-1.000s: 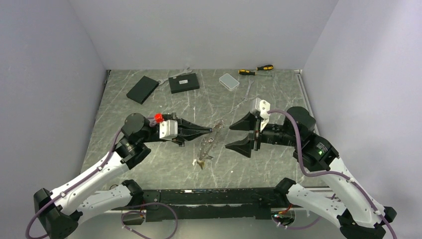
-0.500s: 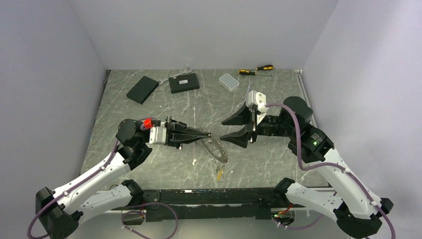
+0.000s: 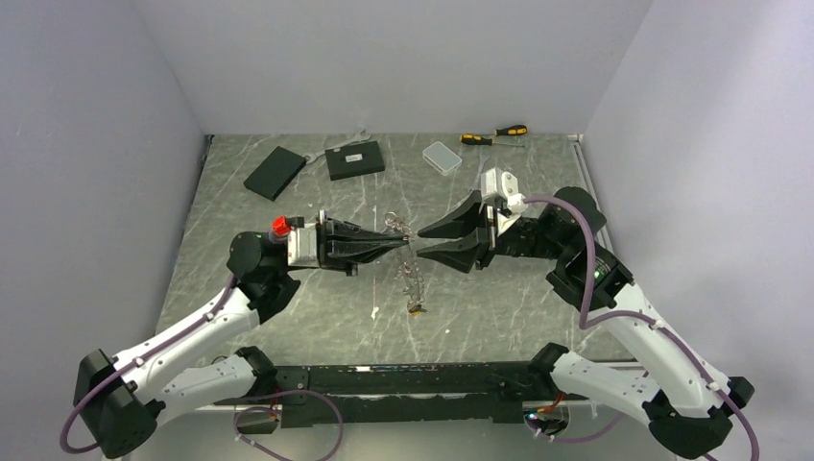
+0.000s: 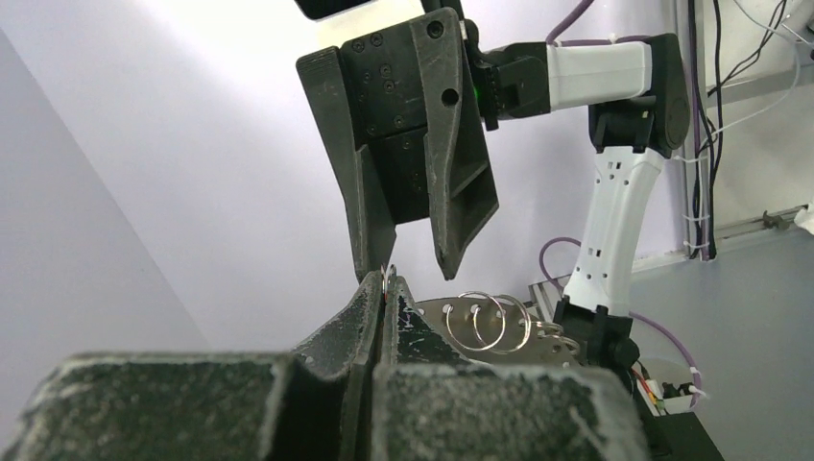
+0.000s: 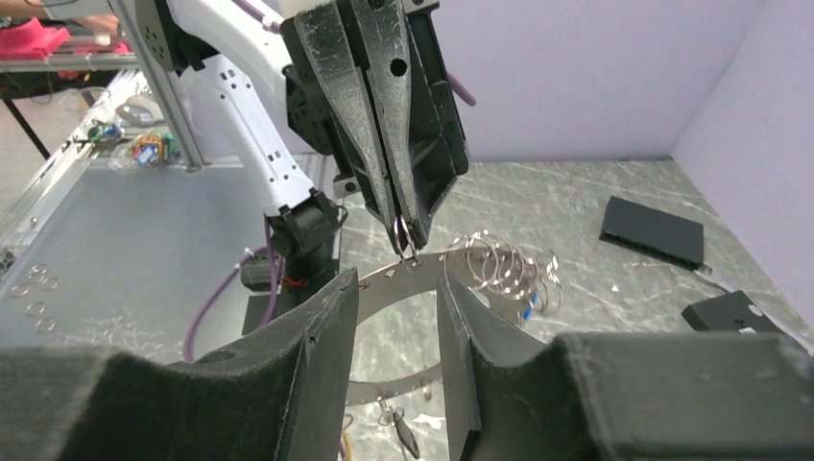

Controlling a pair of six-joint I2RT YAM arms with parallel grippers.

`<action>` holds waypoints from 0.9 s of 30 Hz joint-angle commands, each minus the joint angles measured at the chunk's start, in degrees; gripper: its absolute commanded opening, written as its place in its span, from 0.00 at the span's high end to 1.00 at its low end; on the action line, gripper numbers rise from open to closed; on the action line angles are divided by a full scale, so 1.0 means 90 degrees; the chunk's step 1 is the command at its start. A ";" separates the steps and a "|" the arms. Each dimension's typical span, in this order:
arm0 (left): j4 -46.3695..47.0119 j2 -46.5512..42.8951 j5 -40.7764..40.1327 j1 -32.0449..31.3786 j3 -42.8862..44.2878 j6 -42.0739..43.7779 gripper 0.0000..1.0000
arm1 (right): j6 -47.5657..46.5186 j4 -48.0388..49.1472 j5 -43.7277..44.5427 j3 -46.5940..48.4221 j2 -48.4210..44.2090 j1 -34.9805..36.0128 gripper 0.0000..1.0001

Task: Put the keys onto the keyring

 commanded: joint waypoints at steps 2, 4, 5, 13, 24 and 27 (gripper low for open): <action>0.0853 0.0052 -0.0437 0.0027 -0.0018 -0.0424 1.00 | 0.0236 0.0906 0.0063 -0.0168 0.0063 0.0028 0.61; 0.1039 0.0098 -0.0516 0.0025 -0.0071 -0.0537 1.00 | 0.0258 0.0950 0.0110 -0.0184 0.0096 0.0050 0.61; 0.1119 0.0126 -0.0549 0.0021 -0.0091 -0.0597 1.00 | 0.0268 0.0951 0.0131 -0.0185 0.0111 0.0051 0.62; 0.1442 0.0280 -0.0663 0.0025 -0.0120 -0.0771 1.00 | 0.0299 0.1342 0.0249 -0.0165 0.0190 0.0072 0.70; 0.1984 0.0440 -0.1118 0.0029 -0.0312 -0.1088 1.00 | 0.0327 0.1450 0.0495 -0.0199 0.0270 0.0100 0.94; 0.2062 0.0491 -0.1144 0.0030 -0.0325 -0.1164 1.00 | 0.0334 0.1546 0.0538 -0.0237 0.0266 0.0135 0.99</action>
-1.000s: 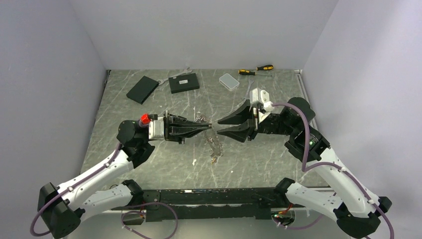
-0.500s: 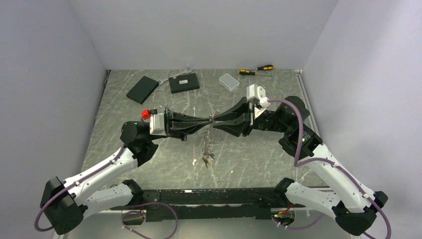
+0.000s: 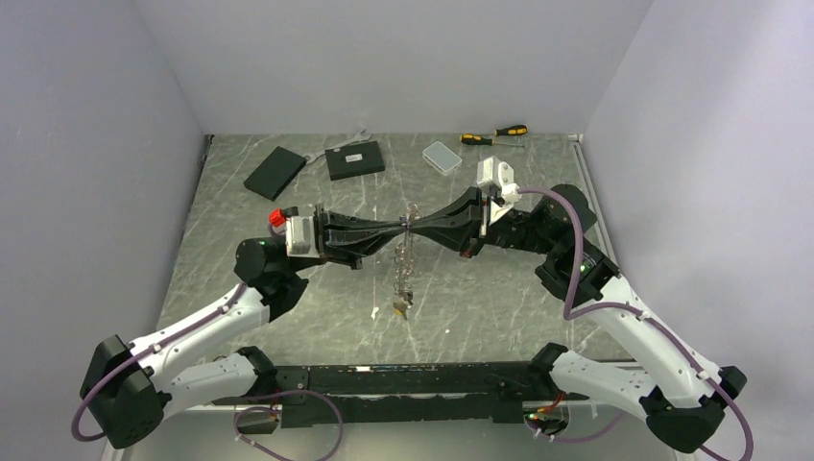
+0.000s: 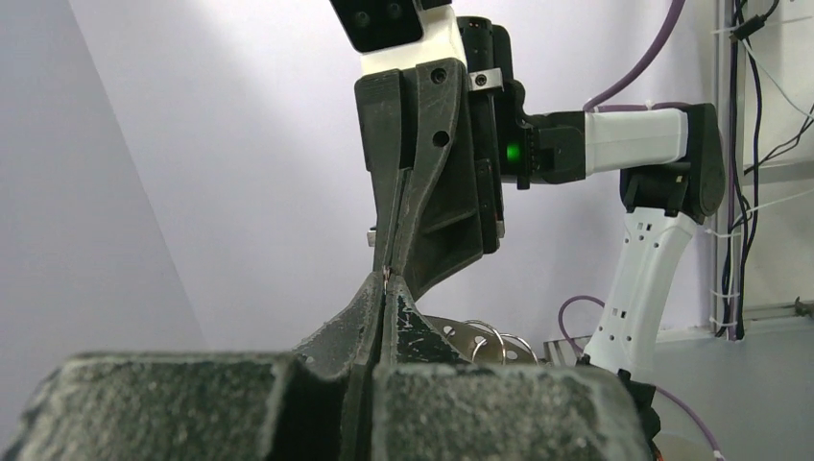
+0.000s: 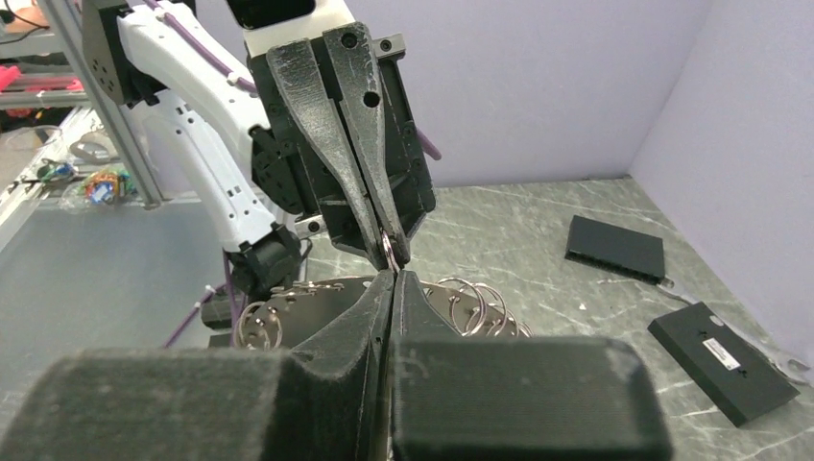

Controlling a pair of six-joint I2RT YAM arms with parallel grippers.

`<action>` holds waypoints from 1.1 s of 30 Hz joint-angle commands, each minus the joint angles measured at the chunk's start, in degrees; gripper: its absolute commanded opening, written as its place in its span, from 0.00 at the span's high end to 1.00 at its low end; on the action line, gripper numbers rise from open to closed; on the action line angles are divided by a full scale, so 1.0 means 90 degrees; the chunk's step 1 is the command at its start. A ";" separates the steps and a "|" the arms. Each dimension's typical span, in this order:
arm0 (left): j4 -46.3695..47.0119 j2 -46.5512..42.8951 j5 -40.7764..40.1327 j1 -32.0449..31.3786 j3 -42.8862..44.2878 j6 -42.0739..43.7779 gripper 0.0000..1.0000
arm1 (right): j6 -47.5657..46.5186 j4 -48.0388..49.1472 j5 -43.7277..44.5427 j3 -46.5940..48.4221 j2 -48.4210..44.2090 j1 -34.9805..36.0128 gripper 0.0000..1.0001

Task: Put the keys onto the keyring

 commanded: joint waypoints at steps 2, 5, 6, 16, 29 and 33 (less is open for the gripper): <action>0.0507 0.0045 -0.0253 0.0012 0.0017 -0.0298 1.00 | 0.0072 0.0568 0.0061 -0.0040 -0.0021 0.0111 1.00; 0.0287 -0.0030 -0.0225 0.0010 0.0010 -0.0232 1.00 | 0.0059 0.0579 -0.0004 0.0003 -0.0040 0.0116 1.00; 0.0157 -0.0079 -0.0202 0.0011 0.0008 -0.0176 1.00 | 0.0011 0.0536 -0.0039 0.0026 -0.0049 0.0116 1.00; -0.2382 -0.0743 0.0083 0.0015 0.0316 0.1008 0.72 | -0.0616 -0.0431 -0.0020 0.0429 -0.0006 0.0124 1.00; -0.6093 -0.0777 0.0229 0.0012 0.1796 0.2587 0.62 | -0.1621 -0.2052 0.0248 0.1037 0.0218 0.0131 1.00; -0.7559 -0.0511 0.0473 0.0011 0.2536 0.3098 0.67 | -0.1906 -0.2370 0.0336 0.1193 0.0287 0.0169 1.00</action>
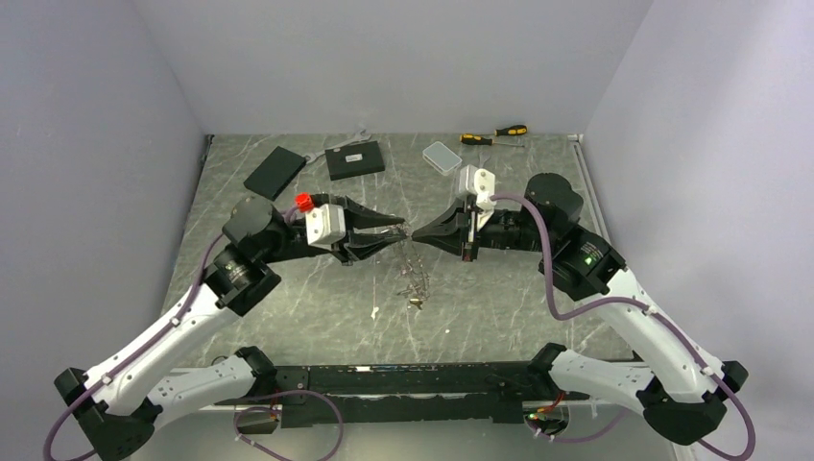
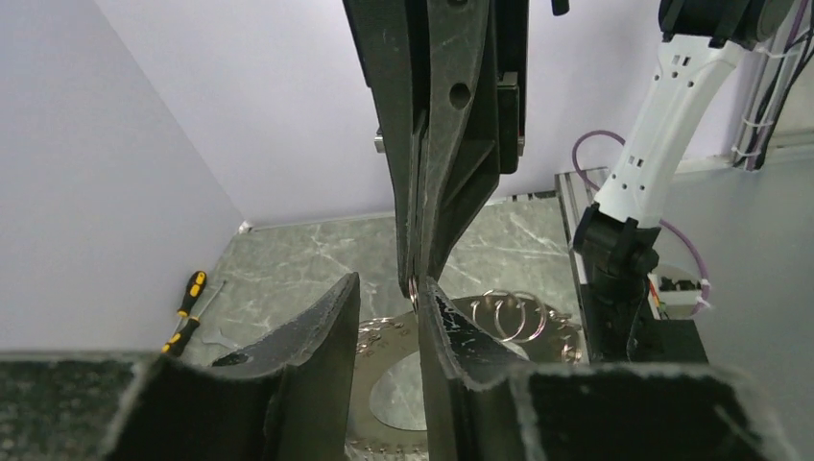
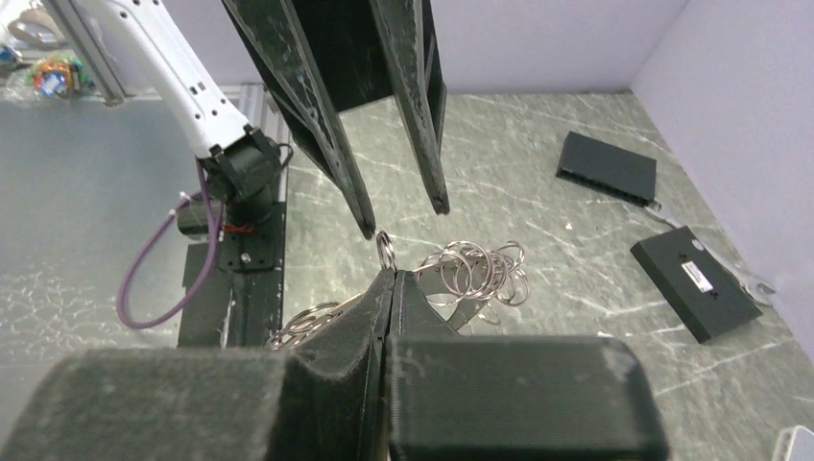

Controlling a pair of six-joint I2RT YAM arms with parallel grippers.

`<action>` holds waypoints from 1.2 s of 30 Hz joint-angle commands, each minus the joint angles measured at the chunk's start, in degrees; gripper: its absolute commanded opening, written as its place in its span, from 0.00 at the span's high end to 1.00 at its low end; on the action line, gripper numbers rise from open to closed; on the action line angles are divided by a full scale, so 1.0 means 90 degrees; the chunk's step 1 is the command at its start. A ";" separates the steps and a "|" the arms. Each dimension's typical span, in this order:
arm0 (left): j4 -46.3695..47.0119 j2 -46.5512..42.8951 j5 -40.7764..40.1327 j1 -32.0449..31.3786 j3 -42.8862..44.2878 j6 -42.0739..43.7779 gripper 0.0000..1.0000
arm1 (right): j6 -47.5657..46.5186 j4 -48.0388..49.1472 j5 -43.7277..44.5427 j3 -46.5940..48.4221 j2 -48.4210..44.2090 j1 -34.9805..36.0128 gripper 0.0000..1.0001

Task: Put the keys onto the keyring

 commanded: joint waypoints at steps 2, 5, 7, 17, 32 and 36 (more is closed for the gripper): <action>-0.2066 0.0279 0.0412 0.0005 0.0924 0.0863 0.68 | -0.0612 -0.0349 0.0210 0.0512 0.0043 0.0077 1.00; -0.2729 0.0509 0.0648 0.0014 0.1339 0.1103 0.73 | -0.0669 -0.0387 0.0305 0.0548 0.0090 0.0083 1.00; -0.3010 0.0678 0.0789 0.0006 0.1520 0.1226 0.73 | -0.0684 -0.0371 0.0322 0.0551 0.0110 0.0092 1.00; -0.3178 0.0891 0.0771 0.0006 0.1678 0.1309 0.83 | -0.0656 -0.0332 0.0314 0.0537 0.0122 0.0112 1.00; -0.3610 0.1044 0.0564 0.0005 0.2027 0.1511 0.73 | -0.0858 -0.0711 0.0472 0.0634 0.0338 0.0254 1.00; -0.3671 0.1089 0.0508 0.0012 0.2049 0.1540 0.76 | -0.0899 -0.0804 0.0517 0.0687 0.0419 0.0330 1.00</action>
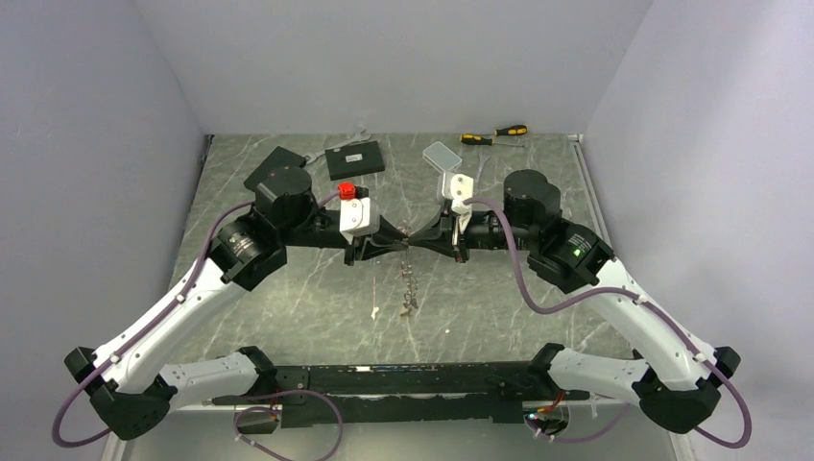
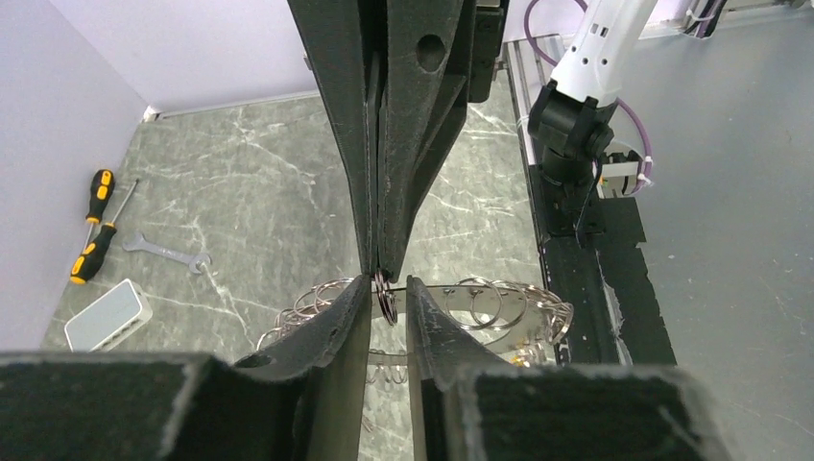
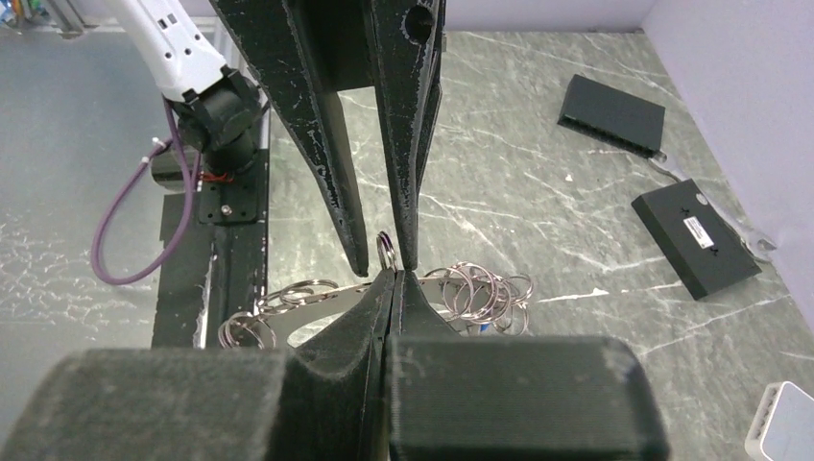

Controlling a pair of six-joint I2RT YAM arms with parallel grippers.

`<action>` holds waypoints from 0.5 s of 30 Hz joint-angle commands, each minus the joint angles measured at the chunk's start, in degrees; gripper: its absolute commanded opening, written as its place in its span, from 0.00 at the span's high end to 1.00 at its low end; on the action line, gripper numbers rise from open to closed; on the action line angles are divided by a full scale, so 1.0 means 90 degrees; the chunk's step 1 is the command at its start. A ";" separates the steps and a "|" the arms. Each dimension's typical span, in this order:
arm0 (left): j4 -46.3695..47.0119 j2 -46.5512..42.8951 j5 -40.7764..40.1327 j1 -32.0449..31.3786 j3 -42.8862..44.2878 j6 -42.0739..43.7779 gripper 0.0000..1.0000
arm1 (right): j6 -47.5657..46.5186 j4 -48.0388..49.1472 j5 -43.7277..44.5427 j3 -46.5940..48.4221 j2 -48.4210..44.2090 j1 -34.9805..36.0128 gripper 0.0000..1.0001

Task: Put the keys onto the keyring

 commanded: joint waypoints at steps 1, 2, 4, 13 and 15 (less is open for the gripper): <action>-0.0103 0.0067 -0.0030 0.0007 0.0264 0.0182 0.77 | -0.0160 0.0164 0.0082 0.0360 0.0014 0.0109 1.00; -0.0135 0.0083 -0.0036 0.0005 0.0280 0.0208 0.79 | -0.0149 0.0186 0.0094 0.0346 0.0013 0.0117 1.00; -0.0202 0.0120 -0.0037 0.0010 0.0293 0.0248 0.82 | -0.0124 0.0254 0.0099 0.0308 -0.0004 0.0134 1.00; -0.0477 0.0159 -0.0108 0.0008 0.0365 0.0455 1.00 | -0.0018 0.0382 0.0202 0.0241 -0.0074 0.0172 1.00; -0.0252 0.0073 -0.0110 0.0010 0.0251 0.0384 1.00 | 0.0090 0.0552 0.0266 0.0105 -0.0174 0.0172 1.00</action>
